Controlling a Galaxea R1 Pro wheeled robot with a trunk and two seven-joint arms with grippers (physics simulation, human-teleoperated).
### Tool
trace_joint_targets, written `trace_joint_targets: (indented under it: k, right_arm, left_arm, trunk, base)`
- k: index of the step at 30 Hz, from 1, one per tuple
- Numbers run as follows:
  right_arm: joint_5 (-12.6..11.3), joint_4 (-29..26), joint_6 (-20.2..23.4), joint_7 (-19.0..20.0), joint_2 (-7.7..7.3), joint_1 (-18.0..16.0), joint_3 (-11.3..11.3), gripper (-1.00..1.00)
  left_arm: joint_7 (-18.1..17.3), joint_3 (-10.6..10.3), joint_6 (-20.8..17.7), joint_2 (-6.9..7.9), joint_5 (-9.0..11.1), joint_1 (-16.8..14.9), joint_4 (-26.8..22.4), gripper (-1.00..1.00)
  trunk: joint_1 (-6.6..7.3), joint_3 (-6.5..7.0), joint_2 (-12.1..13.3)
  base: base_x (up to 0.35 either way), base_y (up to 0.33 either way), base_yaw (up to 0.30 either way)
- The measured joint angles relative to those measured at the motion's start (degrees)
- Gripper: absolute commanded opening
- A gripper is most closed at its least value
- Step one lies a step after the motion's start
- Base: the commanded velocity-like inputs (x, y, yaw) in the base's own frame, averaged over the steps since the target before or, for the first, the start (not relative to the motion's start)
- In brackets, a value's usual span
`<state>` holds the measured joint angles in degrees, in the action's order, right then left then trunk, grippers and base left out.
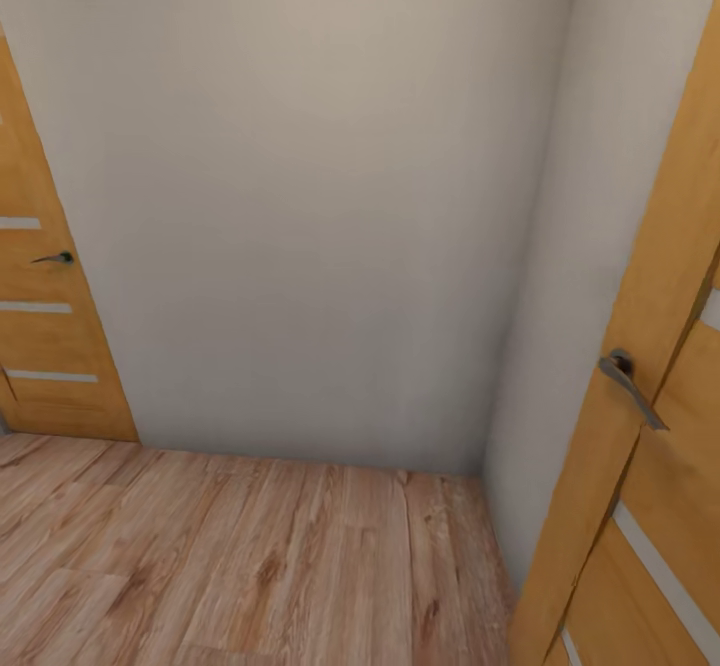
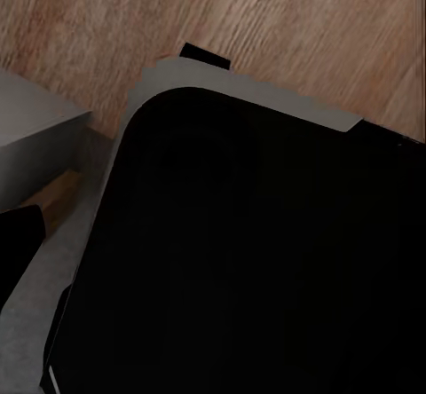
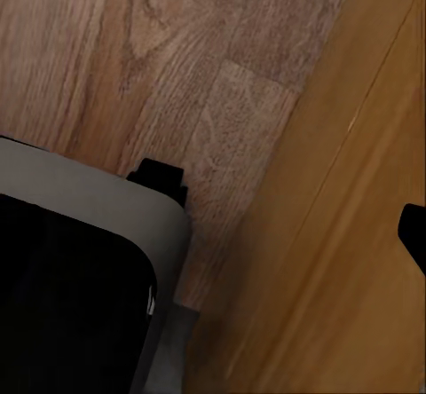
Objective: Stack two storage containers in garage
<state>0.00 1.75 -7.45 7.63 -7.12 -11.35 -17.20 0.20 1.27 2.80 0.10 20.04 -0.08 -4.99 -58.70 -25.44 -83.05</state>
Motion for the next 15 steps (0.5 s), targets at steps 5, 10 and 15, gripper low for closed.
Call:
trace_joint_targets:
  k: [5, 10, 15]
  right_arm:
    - [0.1, 0.0, 0.0, 0.0, 0.0, 0.0, 0.0, 1.0]
    - [0.1, 0.0, 0.0, 0.0, 0.0, 0.0, 0.0, 1.0]
    - [0.1, 0.0, 0.6, -0.1, 0.05, 0.0, -0.1, 1.0]
  left_arm:
    - [0.0, 0.0, 0.1, 0.0, 0.0, 0.0, 0.0, 1.0]
    - [0.0, 0.0, 0.1, 0.0, 0.0, 0.0, 0.0, 1.0]
    - [0.0, 0.0, 0.1, 0.0, 0.0, 0.0, 0.0, 1.0]
  trunk:
    - [0.0, 0.0, 0.0]
    - [0.0, 0.0, 0.0]
    - [0.0, 0.0, 0.0]
  base:
    - [0.322, 0.0, 0.0]
    - [0.322, 0.0, 0.0]
    - [0.322, 0.0, 0.0]
